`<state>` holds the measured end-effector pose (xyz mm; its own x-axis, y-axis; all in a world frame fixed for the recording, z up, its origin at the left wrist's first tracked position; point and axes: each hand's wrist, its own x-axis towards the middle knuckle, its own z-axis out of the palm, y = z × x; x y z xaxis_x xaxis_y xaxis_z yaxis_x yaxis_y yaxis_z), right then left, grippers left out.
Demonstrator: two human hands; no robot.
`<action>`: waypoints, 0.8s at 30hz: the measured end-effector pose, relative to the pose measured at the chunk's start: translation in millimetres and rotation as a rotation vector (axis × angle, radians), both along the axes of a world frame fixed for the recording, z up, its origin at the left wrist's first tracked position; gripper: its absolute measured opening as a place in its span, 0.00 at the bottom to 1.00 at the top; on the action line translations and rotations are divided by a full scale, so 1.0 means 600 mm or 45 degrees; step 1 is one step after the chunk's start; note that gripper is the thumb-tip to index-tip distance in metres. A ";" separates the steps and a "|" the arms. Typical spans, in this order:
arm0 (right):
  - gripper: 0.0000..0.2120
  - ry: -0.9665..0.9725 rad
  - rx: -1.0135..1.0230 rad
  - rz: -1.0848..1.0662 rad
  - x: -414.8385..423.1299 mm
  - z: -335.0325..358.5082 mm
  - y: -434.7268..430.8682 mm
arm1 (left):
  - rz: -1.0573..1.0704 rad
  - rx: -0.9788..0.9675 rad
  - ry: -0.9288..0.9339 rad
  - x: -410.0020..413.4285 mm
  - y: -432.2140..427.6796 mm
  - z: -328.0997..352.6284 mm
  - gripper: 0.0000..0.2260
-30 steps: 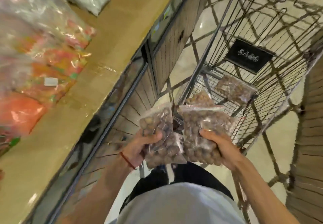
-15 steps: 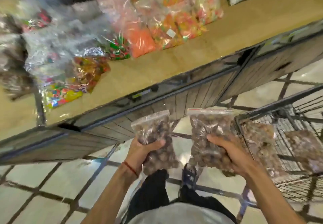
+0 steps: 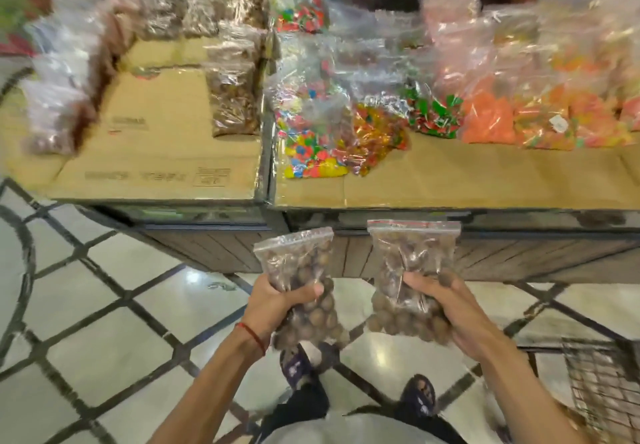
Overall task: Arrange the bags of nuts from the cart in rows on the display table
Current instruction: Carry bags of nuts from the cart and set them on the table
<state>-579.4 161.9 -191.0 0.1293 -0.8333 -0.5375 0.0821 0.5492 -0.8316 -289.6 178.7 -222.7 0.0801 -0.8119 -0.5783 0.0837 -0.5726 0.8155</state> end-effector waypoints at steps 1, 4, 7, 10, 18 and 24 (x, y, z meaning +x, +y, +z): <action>0.13 -0.004 -0.001 -0.003 0.035 0.000 -0.014 | 0.022 -0.008 -0.006 0.033 -0.007 0.003 0.21; 0.10 -0.013 0.023 0.009 0.132 0.006 -0.047 | 0.043 -0.036 -0.009 0.122 -0.032 0.009 0.23; 0.08 -0.034 0.020 0.062 0.214 0.015 -0.082 | 0.091 -0.037 -0.010 0.200 -0.059 0.015 0.26; 0.08 -0.072 0.023 0.060 0.284 0.032 -0.129 | 0.150 -0.024 -0.001 0.262 -0.099 0.019 0.29; 0.13 -0.136 -0.087 0.115 0.418 0.039 -0.326 | 0.282 -0.136 -0.049 0.393 -0.256 0.042 0.24; 0.11 -0.165 -0.097 0.178 0.496 0.038 -0.462 | 0.333 -0.173 -0.111 0.462 -0.371 0.061 0.23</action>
